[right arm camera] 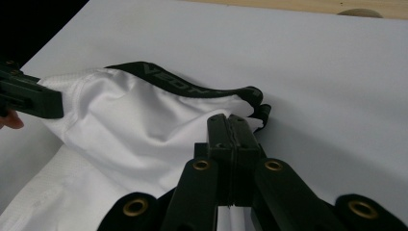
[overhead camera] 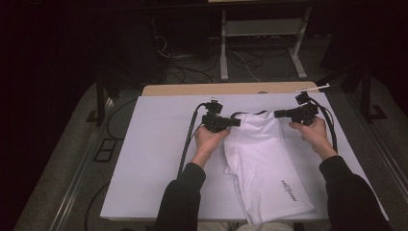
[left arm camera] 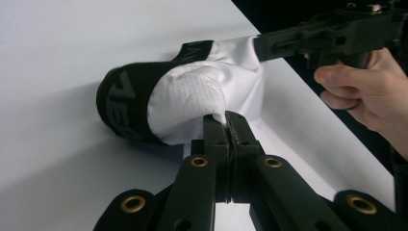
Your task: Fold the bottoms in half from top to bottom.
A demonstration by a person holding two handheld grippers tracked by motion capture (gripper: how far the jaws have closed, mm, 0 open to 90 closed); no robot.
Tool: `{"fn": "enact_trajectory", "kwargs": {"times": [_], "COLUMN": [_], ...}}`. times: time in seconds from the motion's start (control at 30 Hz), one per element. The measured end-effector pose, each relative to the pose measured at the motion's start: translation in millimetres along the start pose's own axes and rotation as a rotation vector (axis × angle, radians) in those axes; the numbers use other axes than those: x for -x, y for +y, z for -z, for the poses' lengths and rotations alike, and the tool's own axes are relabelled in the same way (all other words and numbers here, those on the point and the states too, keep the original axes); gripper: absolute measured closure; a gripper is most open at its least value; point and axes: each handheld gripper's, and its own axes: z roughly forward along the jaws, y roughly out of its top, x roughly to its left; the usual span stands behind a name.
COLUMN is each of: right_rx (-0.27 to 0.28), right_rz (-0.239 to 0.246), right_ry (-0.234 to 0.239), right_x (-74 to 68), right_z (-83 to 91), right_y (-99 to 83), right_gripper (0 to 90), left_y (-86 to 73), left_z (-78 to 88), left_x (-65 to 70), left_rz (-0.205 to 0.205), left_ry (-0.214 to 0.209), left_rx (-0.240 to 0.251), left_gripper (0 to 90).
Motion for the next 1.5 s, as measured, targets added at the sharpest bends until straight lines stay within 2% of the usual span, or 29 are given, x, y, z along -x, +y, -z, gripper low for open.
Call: {"fn": "enact_trajectory", "kwargs": {"times": [0.13,0.33,0.57,0.77,0.87,1.5], "right_rx": [0.008,0.018,0.027,0.022,0.014,-0.012], "right_rz": [0.006,0.008,0.009,-0.001,0.013,0.041], "right_ry": [0.001,0.007,0.014,0.024,0.023,0.066], "right_x": [-2.9,-8.4,-11.6,-12.9,-15.5,-27.4], "right_z": [4.2,14.0,24.1,28.4,31.3,52.3], "right_y": [-2.7,-9.1,-23.7,-40.1,-46.4,-67.0], "right_gripper": [88.5,88.5,88.5,88.5,88.5,88.4], "left_y": [0.1,-1.0,-14.6,-22.8,-26.3,-50.5], "left_z": [4.7,9.8,11.1,13.9,14.8,20.9], "left_x": [10.5,23.5,33.9,44.7,51.6,68.9], "left_rz": [0.014,0.005,0.023,0.018,0.010,-0.011], "left_ry": [-0.029,-0.059,-0.120,-0.156,-0.179,-0.239], "left_rx": [0.001,-0.005,-0.009,-0.015,-0.020,-0.040], "left_gripper": [88.0,88.0,87.9,87.9,87.9,87.7]}}
